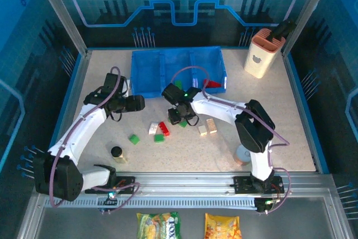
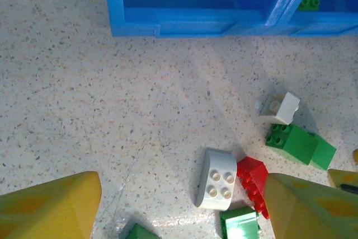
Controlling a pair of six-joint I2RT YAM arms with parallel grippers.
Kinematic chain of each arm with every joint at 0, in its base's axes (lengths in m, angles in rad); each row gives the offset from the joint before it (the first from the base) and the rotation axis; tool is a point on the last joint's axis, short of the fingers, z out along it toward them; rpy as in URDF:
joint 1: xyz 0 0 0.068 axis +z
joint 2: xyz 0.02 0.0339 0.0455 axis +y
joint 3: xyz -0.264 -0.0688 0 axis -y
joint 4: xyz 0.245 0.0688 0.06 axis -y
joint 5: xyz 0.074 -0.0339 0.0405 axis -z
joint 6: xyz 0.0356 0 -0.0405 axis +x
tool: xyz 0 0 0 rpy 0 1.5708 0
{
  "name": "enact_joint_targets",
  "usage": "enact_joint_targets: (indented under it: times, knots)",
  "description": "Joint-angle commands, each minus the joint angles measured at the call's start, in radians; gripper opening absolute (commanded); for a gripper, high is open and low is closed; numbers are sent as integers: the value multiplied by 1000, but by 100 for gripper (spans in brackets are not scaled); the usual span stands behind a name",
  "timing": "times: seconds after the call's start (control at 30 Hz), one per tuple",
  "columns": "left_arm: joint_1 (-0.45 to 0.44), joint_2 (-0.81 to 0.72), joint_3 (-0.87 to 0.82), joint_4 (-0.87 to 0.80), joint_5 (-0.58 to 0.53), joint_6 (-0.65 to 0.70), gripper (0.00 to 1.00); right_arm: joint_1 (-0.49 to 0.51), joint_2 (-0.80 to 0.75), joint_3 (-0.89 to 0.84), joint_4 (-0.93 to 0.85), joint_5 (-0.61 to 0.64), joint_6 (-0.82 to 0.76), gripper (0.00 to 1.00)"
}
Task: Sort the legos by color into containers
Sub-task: Pick up the lego from the center of the table.
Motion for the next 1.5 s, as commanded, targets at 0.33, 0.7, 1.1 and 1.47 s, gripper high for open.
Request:
enact_joint_targets:
  times: [0.33, 0.7, 1.1, 1.47]
  knots:
    - [31, -55, -23, 50, 24, 20, 78, 15, 168, 175, -67, -20, -89, 56]
    - [33, -50, -25, 38, 0, 28, 78, 15, 265, 250, -105, -1, -117, 56]
    - [33, -36, -22, 37, 2, 25, 78, 14, 267, 230, -94, -4, -101, 43]
    - [32, -30, -19, 40, 3, 25, 78, 17, 227, 232, -94, 6, -97, 35]
